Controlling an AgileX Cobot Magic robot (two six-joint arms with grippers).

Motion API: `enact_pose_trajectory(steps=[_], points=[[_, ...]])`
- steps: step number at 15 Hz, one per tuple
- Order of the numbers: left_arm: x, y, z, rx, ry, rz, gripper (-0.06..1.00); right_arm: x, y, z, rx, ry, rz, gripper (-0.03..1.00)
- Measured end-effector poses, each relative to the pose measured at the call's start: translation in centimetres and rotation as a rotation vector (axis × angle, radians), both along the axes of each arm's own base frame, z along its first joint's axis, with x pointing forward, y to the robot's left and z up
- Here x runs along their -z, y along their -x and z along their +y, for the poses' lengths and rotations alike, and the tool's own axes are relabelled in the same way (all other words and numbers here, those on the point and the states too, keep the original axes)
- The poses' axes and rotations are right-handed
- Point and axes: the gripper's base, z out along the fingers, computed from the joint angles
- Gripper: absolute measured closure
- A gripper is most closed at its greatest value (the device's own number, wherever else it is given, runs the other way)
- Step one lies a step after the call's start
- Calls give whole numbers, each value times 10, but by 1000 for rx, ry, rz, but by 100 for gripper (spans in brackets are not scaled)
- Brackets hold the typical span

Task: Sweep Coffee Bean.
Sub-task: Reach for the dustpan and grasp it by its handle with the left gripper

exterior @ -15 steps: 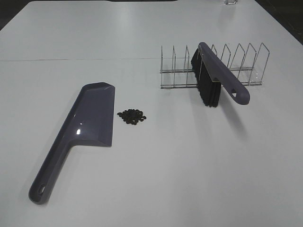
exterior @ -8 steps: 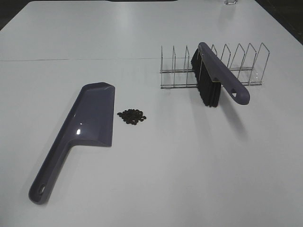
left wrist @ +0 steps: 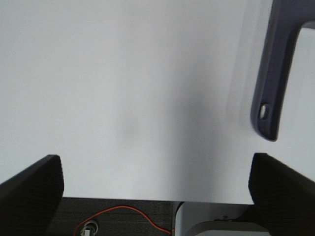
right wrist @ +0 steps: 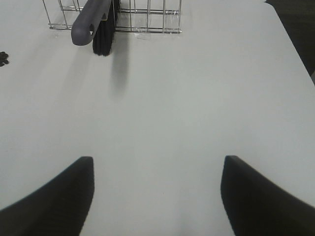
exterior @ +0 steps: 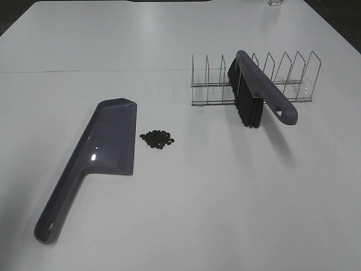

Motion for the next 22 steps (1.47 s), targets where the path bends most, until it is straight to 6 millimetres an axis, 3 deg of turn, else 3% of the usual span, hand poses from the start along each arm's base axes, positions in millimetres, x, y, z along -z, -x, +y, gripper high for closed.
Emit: enact_pose_trajectory(steps=[4, 8, 15, 22], points=[[51, -39, -54, 88, 17, 123, 3, 0, 0, 0, 0, 0, 0, 34], [91, -74, -90, 133, -12, 217, 11, 0, 0, 0, 0, 0, 0, 34], [139, -123, -111, 129, -32, 274, 17, 0, 0, 0, 0, 0, 0, 34], [162, -133, -117, 135, -30, 267, 22, 0, 0, 0, 0, 0, 0, 34]])
